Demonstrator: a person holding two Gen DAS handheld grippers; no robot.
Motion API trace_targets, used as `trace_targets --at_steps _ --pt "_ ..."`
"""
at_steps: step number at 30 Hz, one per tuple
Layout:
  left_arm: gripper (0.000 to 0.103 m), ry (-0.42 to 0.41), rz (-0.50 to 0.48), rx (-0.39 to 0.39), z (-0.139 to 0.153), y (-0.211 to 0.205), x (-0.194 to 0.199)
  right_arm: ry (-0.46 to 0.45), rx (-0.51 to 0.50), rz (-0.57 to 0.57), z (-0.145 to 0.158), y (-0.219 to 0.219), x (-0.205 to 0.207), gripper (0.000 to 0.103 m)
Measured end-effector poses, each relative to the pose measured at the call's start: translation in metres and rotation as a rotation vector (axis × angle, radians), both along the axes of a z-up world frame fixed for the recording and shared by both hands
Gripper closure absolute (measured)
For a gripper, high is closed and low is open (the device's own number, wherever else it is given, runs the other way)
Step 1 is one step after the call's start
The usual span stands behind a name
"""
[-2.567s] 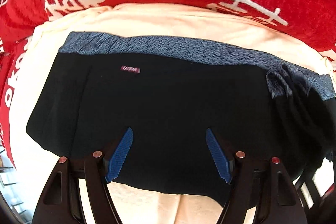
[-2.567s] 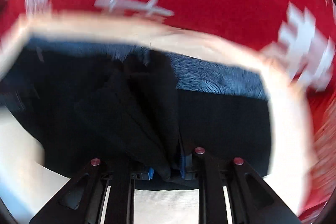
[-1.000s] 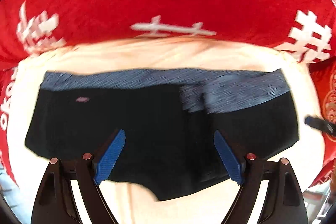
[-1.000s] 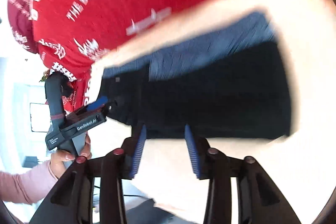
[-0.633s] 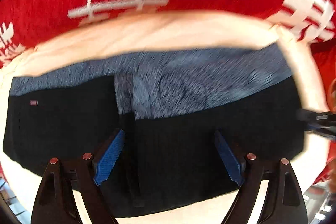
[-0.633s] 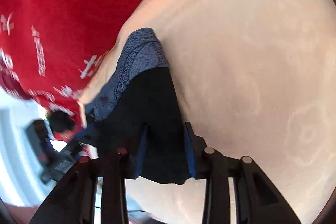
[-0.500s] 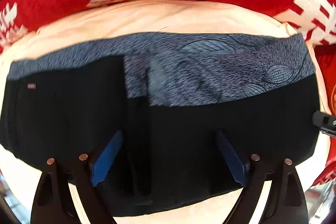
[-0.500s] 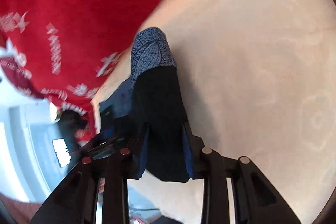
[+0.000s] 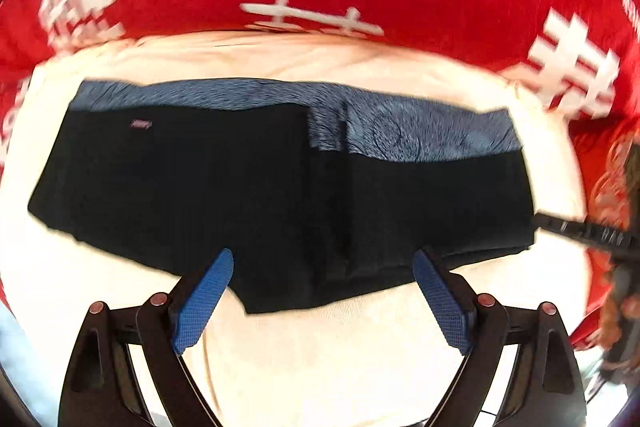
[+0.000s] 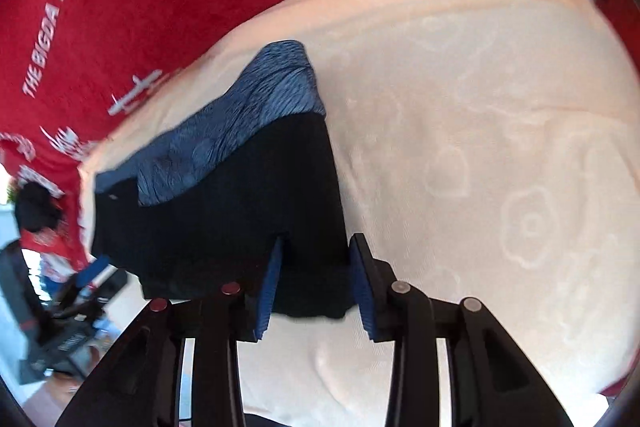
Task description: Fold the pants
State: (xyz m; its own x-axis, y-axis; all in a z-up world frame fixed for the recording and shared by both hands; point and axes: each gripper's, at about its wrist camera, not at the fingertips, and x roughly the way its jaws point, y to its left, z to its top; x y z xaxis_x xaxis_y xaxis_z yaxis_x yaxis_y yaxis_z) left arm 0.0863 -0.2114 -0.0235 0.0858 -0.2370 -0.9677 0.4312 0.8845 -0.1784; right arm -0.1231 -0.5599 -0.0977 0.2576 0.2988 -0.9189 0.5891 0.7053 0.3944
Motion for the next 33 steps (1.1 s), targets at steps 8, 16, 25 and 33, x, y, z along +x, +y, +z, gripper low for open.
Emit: trace_targets --at_steps 8,16,25,33 --pt "0.0 -0.022 0.07 -0.102 0.029 0.06 -0.006 0.045 -0.05 0.09 0.036 0.053 -0.003 0.043" --pt "0.0 -0.067 0.011 -0.06 0.048 0.088 -0.017 0.067 -0.098 0.24 0.058 0.136 0.017 0.021" --pt "0.0 -0.059 0.026 -0.029 0.061 0.122 -0.02 0.147 -0.178 0.42 0.074 0.207 0.041 0.02" --pt "0.0 -0.034 0.123 -0.012 0.058 0.161 -0.013 0.135 -0.188 0.507 0.094 0.248 0.062 0.02"
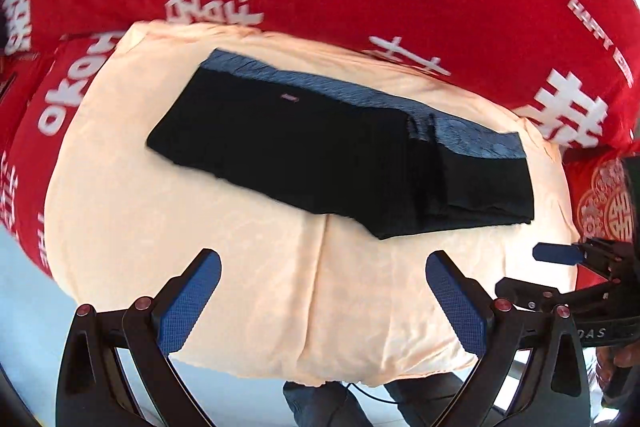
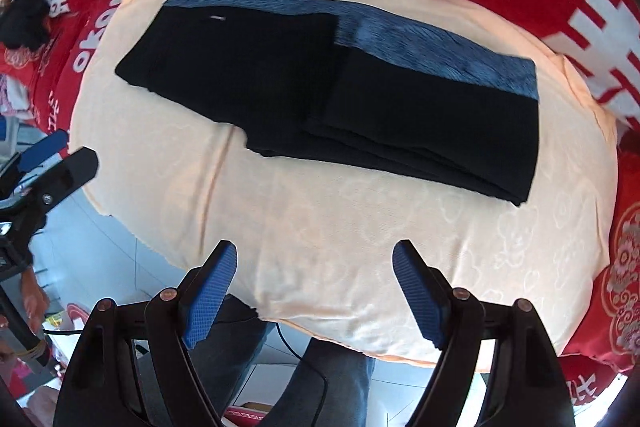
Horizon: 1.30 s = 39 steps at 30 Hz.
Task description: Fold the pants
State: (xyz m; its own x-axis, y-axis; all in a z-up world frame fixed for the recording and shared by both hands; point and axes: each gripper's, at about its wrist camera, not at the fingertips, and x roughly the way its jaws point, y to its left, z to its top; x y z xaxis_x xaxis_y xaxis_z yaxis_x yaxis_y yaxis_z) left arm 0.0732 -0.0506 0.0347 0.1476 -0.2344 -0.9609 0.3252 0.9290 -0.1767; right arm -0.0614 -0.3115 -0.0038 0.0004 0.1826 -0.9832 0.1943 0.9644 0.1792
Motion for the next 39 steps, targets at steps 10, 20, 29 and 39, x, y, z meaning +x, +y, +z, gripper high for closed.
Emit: trace_targets --at_steps 10,20,29,39 --pt "0.0 0.039 0.101 0.043 -0.014 0.033 0.003 0.015 -0.035 0.05 0.007 0.02 0.013 0.02" --pt "0.0 0.059 0.126 0.064 -0.027 0.047 0.007 0.016 -0.061 0.044 0.01 0.024 0.02 0.02" --pt "0.0 0.061 0.15 0.099 -0.038 0.058 0.021 0.015 -0.066 0.012 0.001 0.021 0.025 0.02" --pt "0.0 0.111 0.191 0.102 -0.066 0.063 0.028 0.034 -0.027 -0.025 -0.021 0.022 0.027 0.02"
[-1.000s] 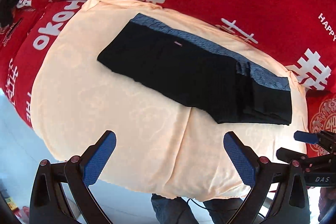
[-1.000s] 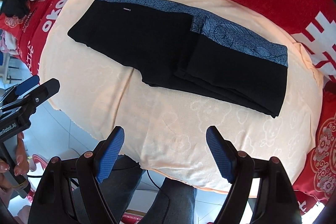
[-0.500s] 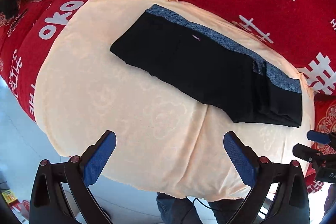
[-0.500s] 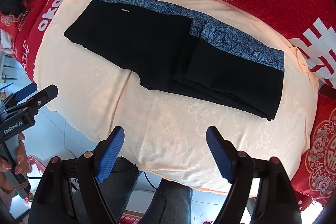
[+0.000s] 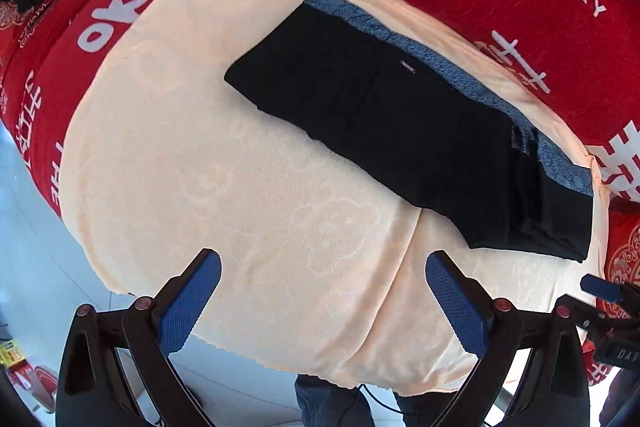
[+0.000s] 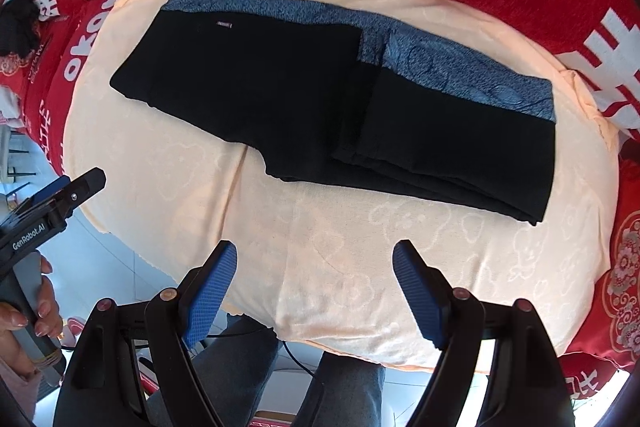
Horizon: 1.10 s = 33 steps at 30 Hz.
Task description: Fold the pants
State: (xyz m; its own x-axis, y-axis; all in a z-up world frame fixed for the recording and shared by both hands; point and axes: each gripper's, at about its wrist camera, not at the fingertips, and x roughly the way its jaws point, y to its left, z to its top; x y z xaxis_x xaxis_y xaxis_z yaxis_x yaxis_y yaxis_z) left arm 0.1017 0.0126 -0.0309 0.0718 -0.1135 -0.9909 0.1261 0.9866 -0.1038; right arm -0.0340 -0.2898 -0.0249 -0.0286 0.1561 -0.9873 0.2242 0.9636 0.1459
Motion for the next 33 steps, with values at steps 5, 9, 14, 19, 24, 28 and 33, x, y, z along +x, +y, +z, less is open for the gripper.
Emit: trace_targets --at_steps 5,9,14,19,24,28,33 --pt "0.0 0.024 -0.004 0.013 -0.02 -0.005 0.002 0.029 0.006 0.006 -0.021 0.004 -0.003 0.02" --pt "0.0 0.035 -0.017 0.015 -0.033 -0.009 0.007 0.05 0.02 -0.006 -0.04 0.005 -0.005 0.02" --pt "0.0 0.033 -0.028 0.016 -0.049 -0.015 0.014 0.057 0.035 -0.017 -0.056 0.006 -0.006 0.02" --pt "0.0 0.034 -0.016 0.012 -0.061 -0.017 0.022 0.059 0.036 -0.015 -0.072 0.009 -0.005 0.02" --pt "0.0 0.032 -0.01 0.011 -0.068 -0.016 0.029 0.044 0.071 -0.045 -0.083 0.014 -0.001 0.02" --pt "0.0 0.031 -0.014 0.013 -0.07 -0.015 0.033 0.04 0.093 -0.052 -0.092 0.021 0.005 0.02" --pt "0.0 0.018 -0.018 -0.009 -0.07 -0.012 0.04 0.036 0.111 -0.051 -0.098 0.03 0.009 0.02"
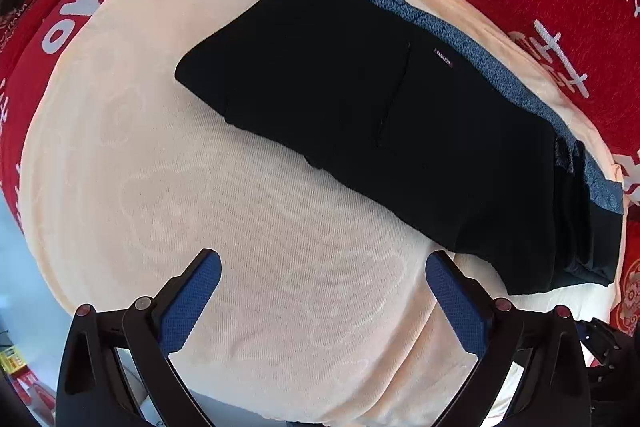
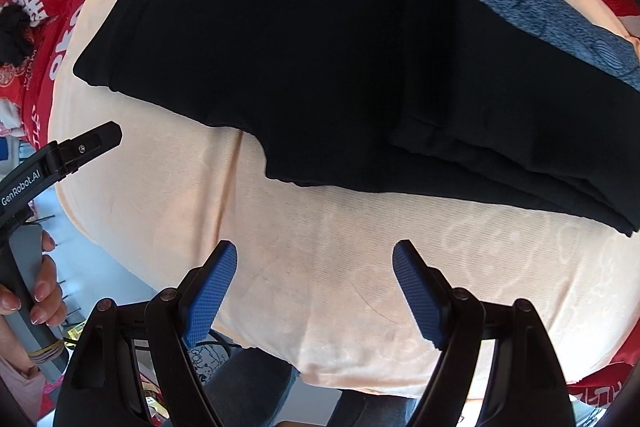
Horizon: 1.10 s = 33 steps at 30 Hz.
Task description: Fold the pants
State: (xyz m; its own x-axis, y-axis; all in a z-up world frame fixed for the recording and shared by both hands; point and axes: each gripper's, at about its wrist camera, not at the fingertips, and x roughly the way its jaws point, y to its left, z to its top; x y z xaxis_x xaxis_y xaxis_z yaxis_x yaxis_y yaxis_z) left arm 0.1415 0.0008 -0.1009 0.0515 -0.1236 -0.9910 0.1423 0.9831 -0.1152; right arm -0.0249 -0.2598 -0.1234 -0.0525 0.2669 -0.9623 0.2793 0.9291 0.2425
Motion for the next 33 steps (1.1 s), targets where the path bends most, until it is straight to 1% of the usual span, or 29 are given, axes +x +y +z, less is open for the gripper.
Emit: trace_targets --at_steps 3,5,8,11,13,15,16,18,20,21,23,26,28,29,30,31,32,33 --pt "0.0 0.002 0.02 -0.053 0.0 0.007 0.006 -0.004 0.009 -0.004 -0.002 0.005 0.002 0.02" --pt "0.0 0.0 0.058 -0.094 0.0 0.016 0.012 -0.012 0.014 -0.006 -0.003 0.007 0.004 0.02" --pt "0.0 -0.02 0.086 -0.122 0.001 0.027 0.02 -0.042 0.008 -0.014 0.001 0.005 0.007 0.02" --pt "0.0 -0.041 0.085 -0.157 0.001 0.034 0.027 -0.078 0.006 -0.036 0.002 0.001 0.016 0.02" --pt "0.0 -0.039 0.09 -0.223 -0.003 0.041 0.034 -0.079 0.01 -0.049 -0.002 -0.002 0.023 0.02" --pt "0.0 -0.03 0.112 -0.313 -0.011 0.045 0.039 -0.069 0.015 -0.054 -0.008 -0.004 0.027 0.02" --pt "0.0 -0.028 0.123 -0.35 -0.015 0.047 0.042 -0.07 0.014 -0.047 -0.009 -0.004 0.028 0.019" --pt "0.0 -0.017 0.158 -0.427 -0.025 0.046 0.045 -0.09 0.024 -0.025 -0.009 0.001 0.027 0.014" --pt "0.0 -0.026 0.199 -0.494 -0.031 0.048 0.049 -0.108 0.021 -0.003 -0.009 0.006 0.024 0.013" --pt "0.0 -0.032 0.206 -0.521 -0.033 0.039 0.051 -0.112 0.021 0.003 -0.009 0.008 0.023 0.013" --pt "0.0 -0.032 0.215 -0.572 -0.035 0.04 0.054 -0.115 0.023 0.007 -0.008 0.01 0.022 0.013" --pt "0.0 -0.024 0.256 -0.631 -0.035 0.039 0.06 -0.113 0.031 -0.003 -0.008 0.012 0.019 0.013" --pt "0.0 -0.046 0.276 -0.659 -0.024 0.034 0.064 -0.113 0.04 -0.012 -0.007 0.011 0.02 0.013" --pt "0.0 -0.083 0.257 -0.682 -0.013 0.031 0.065 -0.116 0.044 -0.014 -0.006 0.012 0.019 0.013" --pt "0.0 -0.113 0.233 -0.681 -0.008 0.025 0.066 -0.118 0.047 -0.016 -0.008 0.011 0.019 0.013" --pt "0.0 -0.128 0.216 -0.652 -0.008 0.02 0.068 -0.119 0.051 -0.013 -0.003 -0.003 0.023 0.013" --pt "0.0 -0.119 0.209 -0.594 -0.014 0.014 0.072 -0.118 0.052 -0.012 -0.003 -0.003 0.023 0.013" --pt "0.0 -0.08 0.22 -0.522 -0.025 0.01 0.076 -0.118 0.052 -0.01 -0.003 -0.003 0.023 0.013"
